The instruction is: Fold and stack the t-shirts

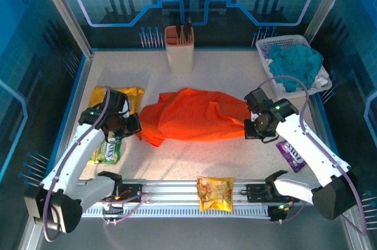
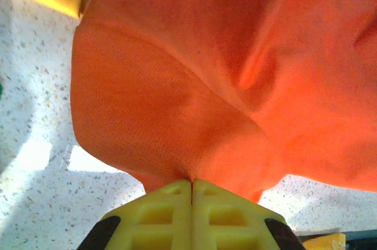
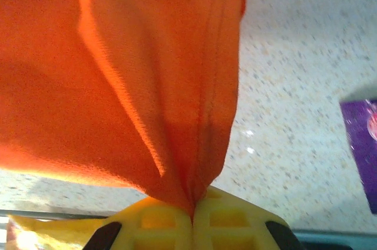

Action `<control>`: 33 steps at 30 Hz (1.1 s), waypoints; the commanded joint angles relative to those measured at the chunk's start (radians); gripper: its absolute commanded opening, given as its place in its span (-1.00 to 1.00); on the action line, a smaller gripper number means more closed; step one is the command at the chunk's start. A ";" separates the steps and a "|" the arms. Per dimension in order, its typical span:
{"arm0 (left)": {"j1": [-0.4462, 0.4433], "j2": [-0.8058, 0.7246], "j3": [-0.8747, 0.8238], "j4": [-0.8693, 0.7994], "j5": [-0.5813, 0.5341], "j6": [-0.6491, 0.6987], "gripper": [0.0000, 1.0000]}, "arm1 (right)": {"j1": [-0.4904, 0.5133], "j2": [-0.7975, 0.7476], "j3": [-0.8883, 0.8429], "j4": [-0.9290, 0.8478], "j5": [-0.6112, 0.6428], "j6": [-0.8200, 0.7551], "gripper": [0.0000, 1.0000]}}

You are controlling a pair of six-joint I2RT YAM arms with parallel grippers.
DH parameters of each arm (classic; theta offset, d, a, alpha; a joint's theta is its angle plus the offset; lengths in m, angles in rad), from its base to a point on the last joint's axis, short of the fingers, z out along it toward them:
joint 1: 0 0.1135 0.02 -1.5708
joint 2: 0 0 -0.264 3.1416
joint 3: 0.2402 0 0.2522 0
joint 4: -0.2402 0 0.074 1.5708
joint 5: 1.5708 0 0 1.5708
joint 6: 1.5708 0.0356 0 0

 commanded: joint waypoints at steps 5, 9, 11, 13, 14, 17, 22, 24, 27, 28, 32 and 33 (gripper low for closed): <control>-0.044 -0.007 -0.062 -0.082 0.058 -0.058 -0.50 | -0.013 -0.015 -0.011 -0.014 0.094 0.036 -0.55; -0.044 0.022 -0.028 -0.080 0.006 -0.040 -0.14 | -0.034 -0.023 0.015 0.022 0.105 0.015 0.00; -0.045 0.052 0.003 -0.064 0.023 -0.040 -0.05 | -0.058 -0.030 0.031 0.030 0.118 -0.004 0.26; -0.045 0.077 0.017 0.001 0.041 -0.048 -0.02 | -0.080 -0.037 0.037 0.059 0.119 -0.031 0.44; -0.044 0.101 0.021 0.051 0.047 -0.053 -0.02 | -0.092 -0.041 0.038 0.086 0.113 -0.042 0.54; -0.044 0.229 0.079 0.174 0.066 -0.040 -0.02 | -0.128 -0.038 0.022 0.215 0.074 -0.067 0.79; -0.034 0.486 0.239 0.286 0.061 -0.012 -0.09 | -0.231 0.051 -0.007 0.421 -0.021 -0.086 0.88; -0.028 0.577 0.308 0.321 0.048 -0.004 -0.09 | -0.287 0.122 -0.005 0.467 -0.049 -0.071 0.87; -0.010 0.708 0.404 0.349 0.031 0.011 -0.09 | -0.358 0.215 -0.023 0.544 -0.126 -0.042 0.82; 0.000 0.750 0.432 0.351 0.042 0.010 -0.09 | -0.376 0.238 -0.033 0.570 -0.151 -0.035 0.80; 0.025 0.907 0.540 0.356 0.075 0.009 -0.08 | -0.442 0.326 -0.073 0.668 -0.199 -0.011 0.77; 0.028 0.939 0.560 0.355 0.075 0.010 -0.08 | -0.457 0.352 -0.078 0.687 -0.207 -0.007 0.76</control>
